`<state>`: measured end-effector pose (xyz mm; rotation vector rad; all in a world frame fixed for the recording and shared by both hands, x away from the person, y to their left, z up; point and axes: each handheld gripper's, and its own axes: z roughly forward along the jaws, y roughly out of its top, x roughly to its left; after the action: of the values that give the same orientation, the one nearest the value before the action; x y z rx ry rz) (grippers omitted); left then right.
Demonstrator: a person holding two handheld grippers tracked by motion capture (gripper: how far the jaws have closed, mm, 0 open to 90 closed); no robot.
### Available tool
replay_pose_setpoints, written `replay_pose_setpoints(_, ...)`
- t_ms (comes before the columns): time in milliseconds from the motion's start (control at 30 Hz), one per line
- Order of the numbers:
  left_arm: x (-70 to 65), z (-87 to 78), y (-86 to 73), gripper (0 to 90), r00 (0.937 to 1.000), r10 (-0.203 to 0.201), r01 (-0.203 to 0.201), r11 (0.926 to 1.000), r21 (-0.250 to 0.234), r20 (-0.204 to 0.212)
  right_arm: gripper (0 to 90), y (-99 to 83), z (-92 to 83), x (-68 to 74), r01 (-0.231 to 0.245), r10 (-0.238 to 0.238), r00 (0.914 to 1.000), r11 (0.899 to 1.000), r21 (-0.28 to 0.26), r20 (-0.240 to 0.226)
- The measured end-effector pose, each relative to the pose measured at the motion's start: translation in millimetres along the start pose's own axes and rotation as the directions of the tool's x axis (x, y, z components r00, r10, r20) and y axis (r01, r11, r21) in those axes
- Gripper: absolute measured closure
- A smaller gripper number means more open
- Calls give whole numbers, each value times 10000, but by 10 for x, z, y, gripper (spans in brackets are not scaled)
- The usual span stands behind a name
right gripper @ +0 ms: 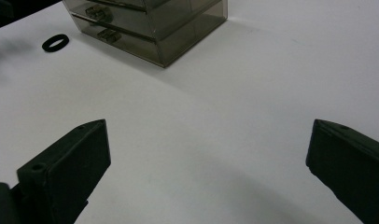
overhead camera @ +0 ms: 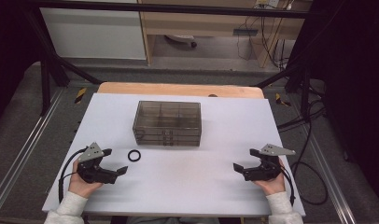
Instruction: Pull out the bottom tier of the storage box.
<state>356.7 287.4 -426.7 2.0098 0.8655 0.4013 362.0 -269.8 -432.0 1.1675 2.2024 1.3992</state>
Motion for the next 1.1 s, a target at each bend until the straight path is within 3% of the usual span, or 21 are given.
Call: replay_pose_setpoints(1100,-27,8,185,25,9942,1038,-1027,9939,401,-264,5,-1,9,11,29,-29,10000,9999,127,-5)
